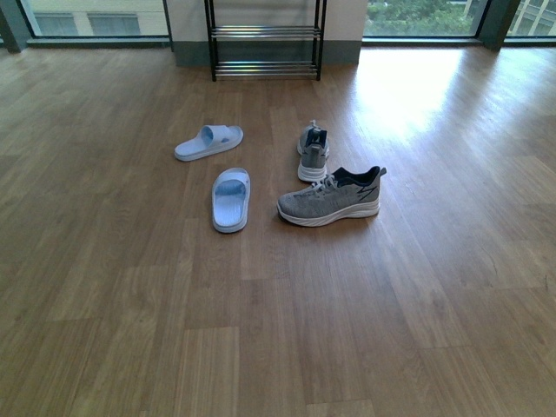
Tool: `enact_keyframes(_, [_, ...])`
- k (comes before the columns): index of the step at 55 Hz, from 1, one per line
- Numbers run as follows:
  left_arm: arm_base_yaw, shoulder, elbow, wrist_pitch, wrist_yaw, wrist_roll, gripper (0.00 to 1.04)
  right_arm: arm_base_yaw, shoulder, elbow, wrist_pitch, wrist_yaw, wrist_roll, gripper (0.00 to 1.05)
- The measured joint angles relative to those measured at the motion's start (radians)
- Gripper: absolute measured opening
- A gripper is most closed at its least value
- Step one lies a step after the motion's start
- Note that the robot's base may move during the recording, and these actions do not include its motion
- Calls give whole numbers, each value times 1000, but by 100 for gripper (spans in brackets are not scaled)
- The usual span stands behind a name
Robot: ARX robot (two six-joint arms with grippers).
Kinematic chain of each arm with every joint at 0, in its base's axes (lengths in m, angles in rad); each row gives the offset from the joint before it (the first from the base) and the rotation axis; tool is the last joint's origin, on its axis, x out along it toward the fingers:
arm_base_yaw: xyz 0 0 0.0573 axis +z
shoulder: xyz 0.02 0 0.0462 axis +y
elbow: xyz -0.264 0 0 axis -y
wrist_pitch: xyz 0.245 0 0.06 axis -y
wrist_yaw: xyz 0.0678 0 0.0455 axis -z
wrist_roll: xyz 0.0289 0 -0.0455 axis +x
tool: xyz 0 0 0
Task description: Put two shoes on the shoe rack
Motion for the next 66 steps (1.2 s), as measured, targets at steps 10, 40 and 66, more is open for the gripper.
enact_keyframes(10, [0, 0, 0, 0, 0, 0, 95, 0, 0, 0, 0, 0, 0, 95])
enact_keyframes(40, [0, 0, 0, 0, 0, 0, 95, 0, 0, 0, 0, 0, 0, 95])
enact_keyframes(66, [0, 0, 0, 0, -2, 0, 95, 0, 0, 0, 0, -5, 0, 95])
